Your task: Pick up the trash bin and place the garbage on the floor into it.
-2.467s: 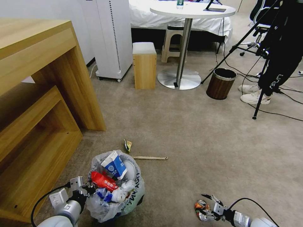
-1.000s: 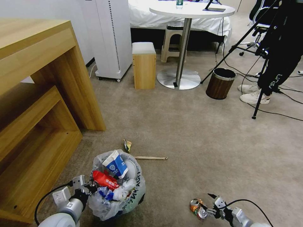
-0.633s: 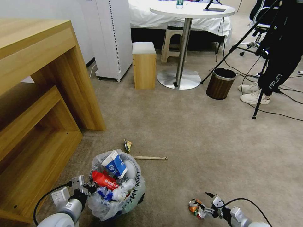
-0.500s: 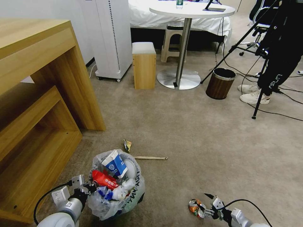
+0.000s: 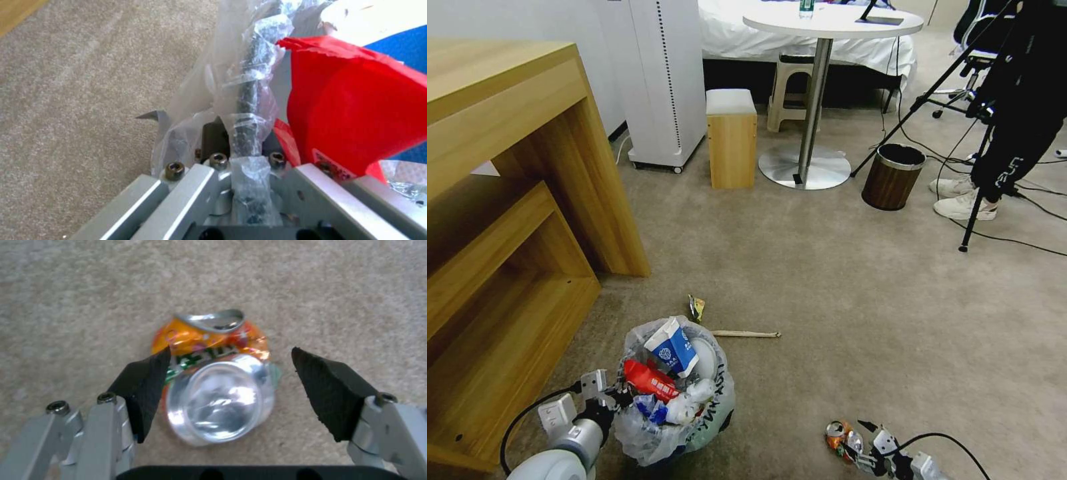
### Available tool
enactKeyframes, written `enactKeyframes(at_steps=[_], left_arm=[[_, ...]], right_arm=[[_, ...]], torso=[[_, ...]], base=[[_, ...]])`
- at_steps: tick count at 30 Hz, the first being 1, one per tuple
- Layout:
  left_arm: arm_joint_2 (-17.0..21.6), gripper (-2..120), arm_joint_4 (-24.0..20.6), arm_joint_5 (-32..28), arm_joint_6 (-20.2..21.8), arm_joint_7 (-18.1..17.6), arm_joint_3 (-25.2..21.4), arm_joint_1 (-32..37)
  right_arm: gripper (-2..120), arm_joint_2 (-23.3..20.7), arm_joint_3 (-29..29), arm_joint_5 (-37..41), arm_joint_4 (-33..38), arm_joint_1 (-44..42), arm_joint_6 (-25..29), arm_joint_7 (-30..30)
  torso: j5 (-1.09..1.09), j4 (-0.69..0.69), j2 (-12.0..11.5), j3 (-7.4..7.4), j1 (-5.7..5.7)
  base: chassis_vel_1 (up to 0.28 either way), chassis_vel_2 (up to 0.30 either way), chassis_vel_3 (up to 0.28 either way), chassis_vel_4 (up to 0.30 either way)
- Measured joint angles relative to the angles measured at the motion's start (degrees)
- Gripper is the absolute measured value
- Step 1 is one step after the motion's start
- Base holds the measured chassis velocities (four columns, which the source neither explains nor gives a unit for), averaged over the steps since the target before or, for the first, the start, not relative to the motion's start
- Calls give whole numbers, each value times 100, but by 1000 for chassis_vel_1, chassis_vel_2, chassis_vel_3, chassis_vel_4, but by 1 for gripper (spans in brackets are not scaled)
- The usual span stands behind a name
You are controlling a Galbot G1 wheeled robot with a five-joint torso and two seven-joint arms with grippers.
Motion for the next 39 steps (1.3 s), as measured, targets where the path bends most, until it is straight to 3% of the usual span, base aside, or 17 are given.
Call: enactKeyframes(at_steps=[26, 34, 37, 39], left_arm=[[-65, 0, -68, 79, -50, 5, -6, 95], [-78, 0, -39, 141, -101, 59, -6, 115], [-76, 0, -39, 141, -102, 62, -6, 116], [-73, 0, -39, 142, -111, 65, -6, 125]], right_arm=[[70, 301, 82, 75, -140, -196, -165, 415], [57, 352, 184, 75, -142, -261, -165, 473], [47, 355, 215, 73, -139, -266, -158, 476], [32, 360, 244, 68, -135, -264, -151, 482]], torso=[[0, 0, 0, 0, 0], [0, 0, 0, 0, 0], [0, 0, 0, 0, 0], [0, 0, 0, 0, 0]], base=[[0, 0, 0, 0], [0, 0, 0, 0], [0, 0, 0, 0], [0, 0, 0, 0]])
